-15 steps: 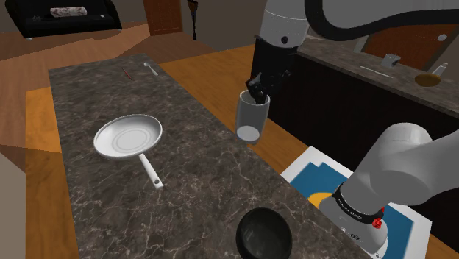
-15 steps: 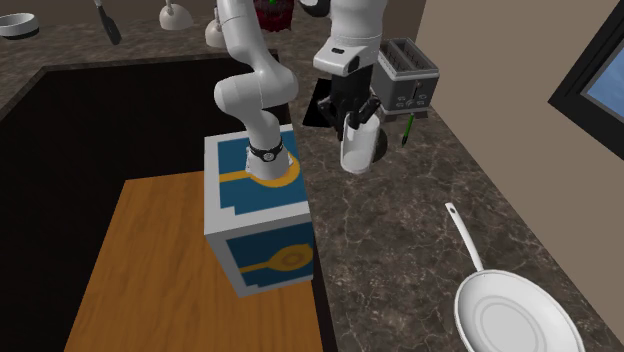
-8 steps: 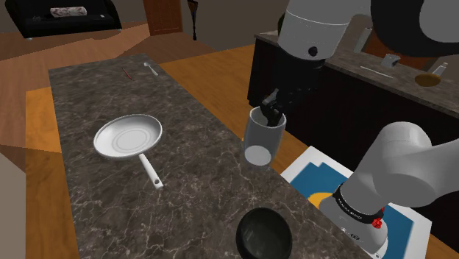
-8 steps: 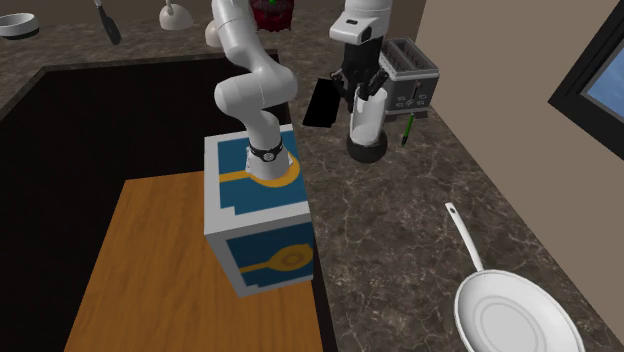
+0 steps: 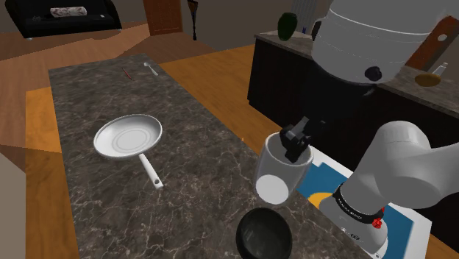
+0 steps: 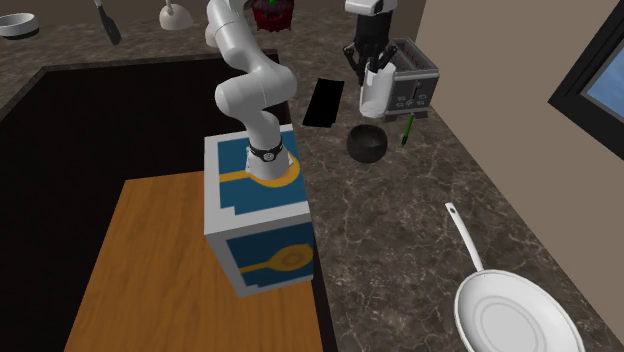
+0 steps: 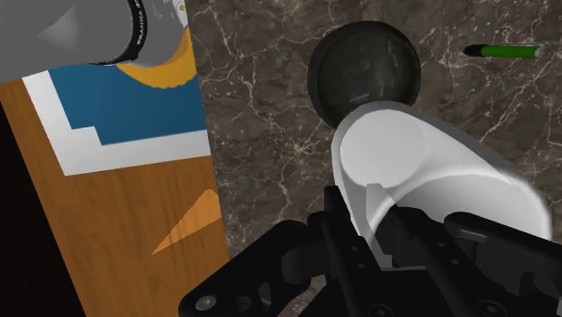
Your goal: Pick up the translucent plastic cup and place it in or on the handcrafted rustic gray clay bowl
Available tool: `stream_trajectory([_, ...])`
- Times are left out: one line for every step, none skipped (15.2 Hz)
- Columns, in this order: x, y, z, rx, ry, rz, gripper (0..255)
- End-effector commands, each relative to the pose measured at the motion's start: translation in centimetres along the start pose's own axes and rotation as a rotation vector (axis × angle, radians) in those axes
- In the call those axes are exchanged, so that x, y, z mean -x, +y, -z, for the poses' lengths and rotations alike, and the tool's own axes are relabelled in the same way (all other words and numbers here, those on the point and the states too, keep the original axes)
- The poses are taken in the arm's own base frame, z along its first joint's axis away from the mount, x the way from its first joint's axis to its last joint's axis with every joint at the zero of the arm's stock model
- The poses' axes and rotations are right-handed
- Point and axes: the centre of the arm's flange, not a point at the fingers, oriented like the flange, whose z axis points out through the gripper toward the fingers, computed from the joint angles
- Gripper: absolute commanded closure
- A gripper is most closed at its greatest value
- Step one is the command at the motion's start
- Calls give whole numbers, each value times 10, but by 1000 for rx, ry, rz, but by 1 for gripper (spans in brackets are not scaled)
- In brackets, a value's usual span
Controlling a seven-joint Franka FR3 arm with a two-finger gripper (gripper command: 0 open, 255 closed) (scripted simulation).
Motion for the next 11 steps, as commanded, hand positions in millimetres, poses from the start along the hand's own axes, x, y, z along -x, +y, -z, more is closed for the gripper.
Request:
stream_trajectory([24, -12, 3, 0, 0, -1, 255])
stream_trajectory([35, -18, 5, 0, 0, -1, 255])
stream_trajectory([36, -18, 0, 0, 0, -1, 255])
stream_trajectory([36, -18, -5, 0, 0, -1, 255])
stream_trajectory([36, -19, -10, 0, 0, -1, 255])
stream_trajectory([37, -19, -16, 0, 0, -1, 255])
stream_trajectory([37, -19, -21, 0, 0, -1, 255])
stream_trajectory([38, -19, -26, 0, 0, -1, 255])
stream_trajectory([38, -19, -31, 0, 0, -1, 255])
stream_trajectory([38, -19, -37, 0, 0, -1, 255])
stream_trajectory([39, -19, -42, 0, 0, -1, 255])
